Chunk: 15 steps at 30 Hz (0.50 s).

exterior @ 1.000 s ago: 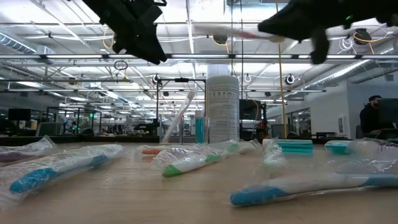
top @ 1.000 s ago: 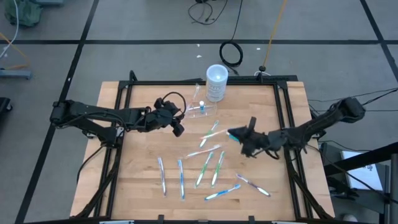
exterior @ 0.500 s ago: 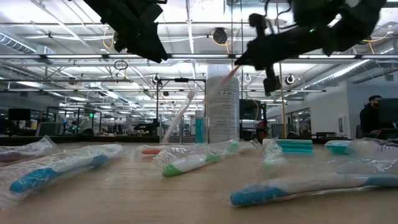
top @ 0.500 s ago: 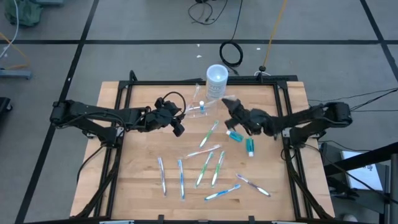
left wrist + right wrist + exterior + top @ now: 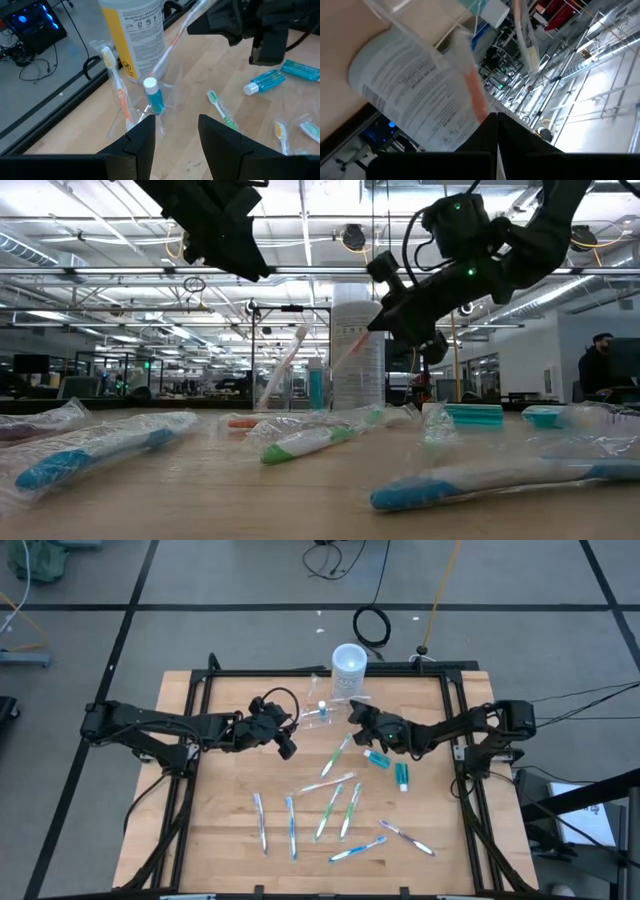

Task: Pick & Place toothbrushing station
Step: Put the bottom orange toothbrush into the transparent organizer

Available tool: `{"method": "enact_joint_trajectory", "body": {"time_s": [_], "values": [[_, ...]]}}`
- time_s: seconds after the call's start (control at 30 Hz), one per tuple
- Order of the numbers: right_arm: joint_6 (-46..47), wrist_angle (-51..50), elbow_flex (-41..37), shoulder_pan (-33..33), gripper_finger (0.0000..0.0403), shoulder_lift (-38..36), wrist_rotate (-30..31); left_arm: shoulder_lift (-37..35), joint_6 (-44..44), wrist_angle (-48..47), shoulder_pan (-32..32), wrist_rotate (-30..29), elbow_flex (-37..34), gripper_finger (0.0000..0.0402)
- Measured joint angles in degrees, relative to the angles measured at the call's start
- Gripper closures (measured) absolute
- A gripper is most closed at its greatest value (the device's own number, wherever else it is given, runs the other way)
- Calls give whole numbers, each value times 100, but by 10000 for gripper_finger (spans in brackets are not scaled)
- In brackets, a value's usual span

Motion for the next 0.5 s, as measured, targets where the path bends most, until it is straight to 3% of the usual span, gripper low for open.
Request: {"method": "enact_joint_trajectory", "body": {"time_s": [0.3,0.5], "values": [[65,23,0,-22,403,-50,-52,0,-2,0,0,1,0,245],[703,-150,0,-37,396,-51,-874,0,-4,0,0,1,0,245]]}}
